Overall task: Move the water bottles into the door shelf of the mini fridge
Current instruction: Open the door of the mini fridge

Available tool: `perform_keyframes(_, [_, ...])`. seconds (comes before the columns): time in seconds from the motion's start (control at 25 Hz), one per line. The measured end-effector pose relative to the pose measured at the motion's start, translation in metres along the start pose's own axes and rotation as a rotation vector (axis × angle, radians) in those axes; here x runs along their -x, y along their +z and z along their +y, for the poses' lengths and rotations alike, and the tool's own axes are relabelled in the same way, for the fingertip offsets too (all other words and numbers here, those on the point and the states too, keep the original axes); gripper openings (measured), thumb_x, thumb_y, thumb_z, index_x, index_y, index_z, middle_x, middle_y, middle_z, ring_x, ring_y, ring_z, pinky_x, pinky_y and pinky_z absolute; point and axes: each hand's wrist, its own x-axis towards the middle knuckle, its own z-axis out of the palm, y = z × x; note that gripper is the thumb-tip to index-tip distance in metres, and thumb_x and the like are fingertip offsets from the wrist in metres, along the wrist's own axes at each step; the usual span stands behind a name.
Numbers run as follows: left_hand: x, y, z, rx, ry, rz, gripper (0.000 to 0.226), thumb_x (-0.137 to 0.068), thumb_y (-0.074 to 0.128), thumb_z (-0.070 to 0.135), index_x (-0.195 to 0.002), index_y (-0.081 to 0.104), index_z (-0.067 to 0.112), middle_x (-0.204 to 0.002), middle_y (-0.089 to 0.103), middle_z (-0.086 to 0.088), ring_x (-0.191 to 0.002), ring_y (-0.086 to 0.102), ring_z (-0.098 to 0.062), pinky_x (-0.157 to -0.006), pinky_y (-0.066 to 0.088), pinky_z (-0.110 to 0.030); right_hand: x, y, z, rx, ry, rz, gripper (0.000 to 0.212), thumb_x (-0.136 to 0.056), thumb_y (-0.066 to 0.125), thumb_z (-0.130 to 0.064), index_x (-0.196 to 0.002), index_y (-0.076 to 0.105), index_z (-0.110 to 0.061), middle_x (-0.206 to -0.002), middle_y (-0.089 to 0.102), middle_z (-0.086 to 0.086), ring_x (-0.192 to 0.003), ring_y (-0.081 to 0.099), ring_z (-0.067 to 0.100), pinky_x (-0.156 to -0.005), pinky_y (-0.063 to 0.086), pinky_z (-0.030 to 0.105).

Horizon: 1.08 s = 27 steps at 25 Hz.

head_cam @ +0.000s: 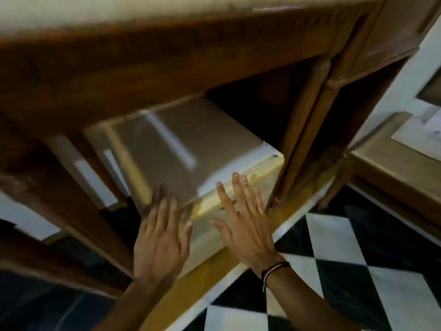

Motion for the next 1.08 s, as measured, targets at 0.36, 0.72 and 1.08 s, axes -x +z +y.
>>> perform_keyframes(0.36, [-0.037, 0.069, -0.031, -0.126, -0.021, 0.072, 0.085, -0.100, 0.007, 0.044, -0.162, 0.049, 0.004, -0.173, 0.041, -0.021, -0.160, 0.044, -0.032, -0.131, 0.038, -0.048, -0.070, 0.114, 0.006, 0.035, -0.104, 0.291, 0.051, -0.103, 0.023, -0.042, -0.147, 0.048, -0.034, -0.155, 0.045, -0.006, -0.145, 0.037, 0.020, -0.113, 0.034, 0.037])
perform_keyframes(0.72, [-0.017, 0.055, -0.030, -0.019, 0.029, -0.078, 0.092, -0.106, 0.010, 0.075, -0.177, -0.001, 0.019, -0.185, -0.007, -0.002, -0.172, -0.005, -0.018, -0.137, -0.004, -0.038, -0.006, 0.062, 0.044, -0.085, -0.134, -0.145, 0.054, -0.107, 0.016, -0.046, -0.161, 0.010, -0.043, -0.171, -0.003, -0.007, -0.157, -0.005, 0.012, -0.124, 0.001, 0.034])
perform_keyframes(1.08, [0.001, 0.108, -0.051, -0.178, 0.191, 0.434, 0.075, -0.115, 0.026, 0.043, -0.170, 0.023, -0.009, -0.180, 0.017, -0.027, -0.171, 0.012, -0.036, -0.138, -0.011, -0.041, 0.073, 0.004, 0.124, 0.161, 0.153, -0.408, 0.053, -0.108, 0.027, -0.038, -0.160, 0.030, -0.027, -0.171, 0.002, 0.008, -0.158, 0.002, 0.028, -0.127, 0.008, 0.040])
